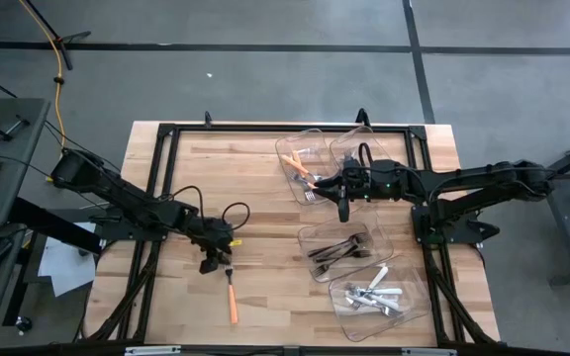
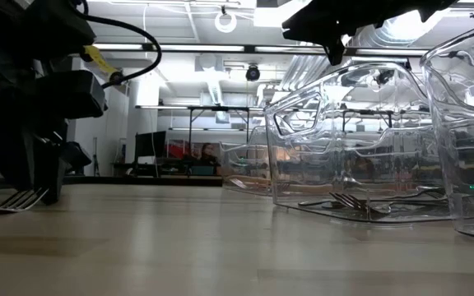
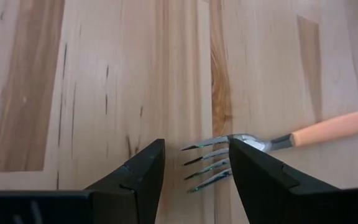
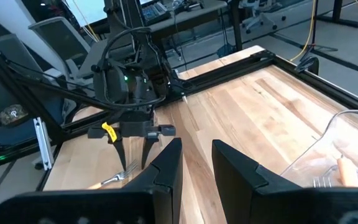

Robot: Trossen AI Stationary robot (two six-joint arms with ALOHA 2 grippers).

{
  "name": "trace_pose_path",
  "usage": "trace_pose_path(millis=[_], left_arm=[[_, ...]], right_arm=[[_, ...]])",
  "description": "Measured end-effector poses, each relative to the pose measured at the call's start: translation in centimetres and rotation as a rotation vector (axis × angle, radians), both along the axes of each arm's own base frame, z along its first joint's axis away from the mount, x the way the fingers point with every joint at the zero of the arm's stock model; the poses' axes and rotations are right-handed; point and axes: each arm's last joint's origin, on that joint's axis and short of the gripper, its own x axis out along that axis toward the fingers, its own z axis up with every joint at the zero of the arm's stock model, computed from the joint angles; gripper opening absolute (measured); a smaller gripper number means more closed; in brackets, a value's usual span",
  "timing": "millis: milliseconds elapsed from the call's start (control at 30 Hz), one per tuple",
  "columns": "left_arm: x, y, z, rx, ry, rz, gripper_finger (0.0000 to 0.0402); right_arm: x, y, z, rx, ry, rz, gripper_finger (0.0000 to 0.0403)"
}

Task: Sort silverware by color (type)
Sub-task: Put the light orange fork into the left transparent bin

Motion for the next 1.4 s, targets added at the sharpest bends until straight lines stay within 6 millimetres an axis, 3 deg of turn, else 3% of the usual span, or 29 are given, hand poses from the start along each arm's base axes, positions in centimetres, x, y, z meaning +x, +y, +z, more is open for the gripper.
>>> trace_pose_path(millis=[333,833,1200,1400], left_arm=[[-0.1,0.0,-0.1,-0.001,0.013,-0.002,0.0159],[-0.5,-0.1,-0.4,-0.036,0.076,-0.028,0.0011],[-0.6,-0.1,-0.2,-0.06,0.07,-0.042,0.0005],[-0.8,0.8,1.3,-0.142,0.027,-0.038,0.0003]], right_arm=[[0.0,0.0,0.0,0.001,0.0,0.0,0.0071],[0.0,0.0,0.0,-0.002,0.0,0.0,0.0071],[0.0,0.0,0.0,-0.002,0.0,0.0,0.0071],[0.0,0.0,0.0,-0.002,0.001,0.0,0.0071]])
